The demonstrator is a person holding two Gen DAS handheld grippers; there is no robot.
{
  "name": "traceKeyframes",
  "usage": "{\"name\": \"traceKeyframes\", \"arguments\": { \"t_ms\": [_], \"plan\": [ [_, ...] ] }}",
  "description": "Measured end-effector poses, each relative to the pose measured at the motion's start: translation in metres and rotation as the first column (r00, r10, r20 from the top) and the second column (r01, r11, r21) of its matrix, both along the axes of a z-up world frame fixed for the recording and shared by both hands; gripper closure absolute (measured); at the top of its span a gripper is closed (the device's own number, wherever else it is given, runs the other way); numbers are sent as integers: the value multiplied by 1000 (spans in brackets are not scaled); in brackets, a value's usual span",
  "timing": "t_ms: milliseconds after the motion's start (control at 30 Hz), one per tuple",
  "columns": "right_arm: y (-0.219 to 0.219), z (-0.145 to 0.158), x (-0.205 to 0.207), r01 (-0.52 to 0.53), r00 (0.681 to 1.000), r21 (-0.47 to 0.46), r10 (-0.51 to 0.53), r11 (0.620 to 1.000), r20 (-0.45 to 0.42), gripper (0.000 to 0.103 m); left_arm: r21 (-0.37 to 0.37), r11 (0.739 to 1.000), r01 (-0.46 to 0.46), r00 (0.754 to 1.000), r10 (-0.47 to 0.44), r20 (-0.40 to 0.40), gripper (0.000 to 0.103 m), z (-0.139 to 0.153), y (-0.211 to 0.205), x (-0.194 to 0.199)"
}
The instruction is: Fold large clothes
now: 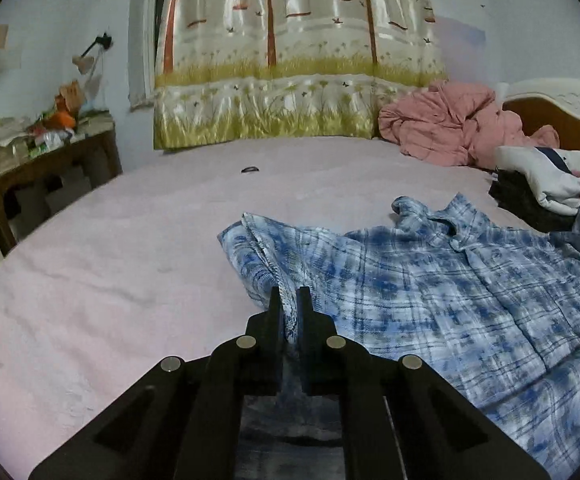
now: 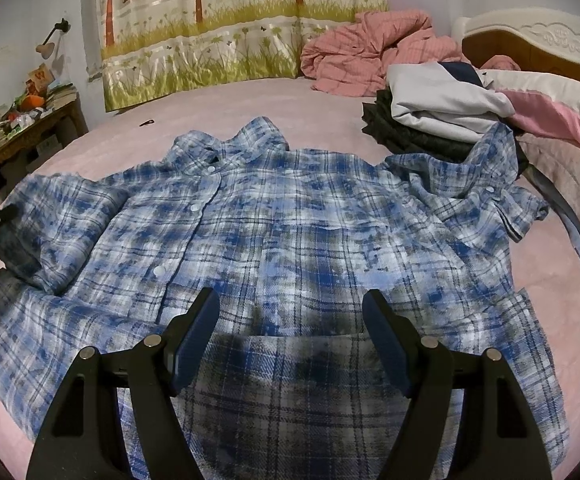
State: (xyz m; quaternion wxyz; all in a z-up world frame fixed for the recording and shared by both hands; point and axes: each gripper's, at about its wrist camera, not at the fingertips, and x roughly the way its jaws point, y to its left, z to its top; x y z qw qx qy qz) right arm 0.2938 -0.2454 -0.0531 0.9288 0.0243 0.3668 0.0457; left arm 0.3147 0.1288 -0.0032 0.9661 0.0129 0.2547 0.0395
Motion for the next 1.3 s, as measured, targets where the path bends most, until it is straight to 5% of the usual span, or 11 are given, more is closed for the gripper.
{"name": "traceKeyframes", "arguments": {
  "t_ms": [200, 400, 600, 667, 800, 1000, 1100, 1133, 1167, 1233, 1300],
  "plan": [
    [-5, 9, -5, 18, 999, 29, -19, 999, 29, 30, -205, 953, 225, 974, -214, 74, 97, 14, -28, -13],
    [-15, 26, -10, -2, 996, 142, -10, 990, 85, 30, -110, 934, 340, 940, -340, 13, 97, 7, -110, -15],
    [-8, 25, -2, -71, 997, 260, 58, 963, 58, 36, -159, 931, 330, 938, -342, -54, 97, -20, -115, -7],
    [3, 20, 16, -113, 992, 371, 123, 922, -4, 42, -176, 928, 330, 940, -340, -31, 97, -19, -112, -11],
    [36, -11, 62, -125, 946, 646, 286, 753, -151, 52, -193, 922, 336, 936, -349, -37, 97, -22, -110, -9],
    [81, -34, 100, -83, 910, 761, 360, 643, -205, 52, -179, 917, 357, 927, -371, -54, 97, -25, -114, -8],
    [97, -33, 104, -91, 910, 735, 356, 672, -212, 54, -169, 912, 373, 921, -386, -49, 97, -25, -118, -10],
    [101, -32, 106, -100, 908, 722, 360, 685, -216, 70, -164, 913, 375, 921, -387, -48, 97, -25, -118, -10],
    [105, -34, 108, -108, 901, 712, 371, 693, -224, 101, -162, 914, 372, 922, -384, -55, 93, -25, -118, -10],
    [105, -37, 110, -99, 903, 692, 357, 716, -241, 103, -156, 920, 360, 924, -375, -74, 68, -25, -117, -10],
    [101, -33, 107, -91, 929, 594, 283, 800, -238, 102, -117, 937, 329, 938, -339, -72, 34, -23, -113, -12]
  ]
}}
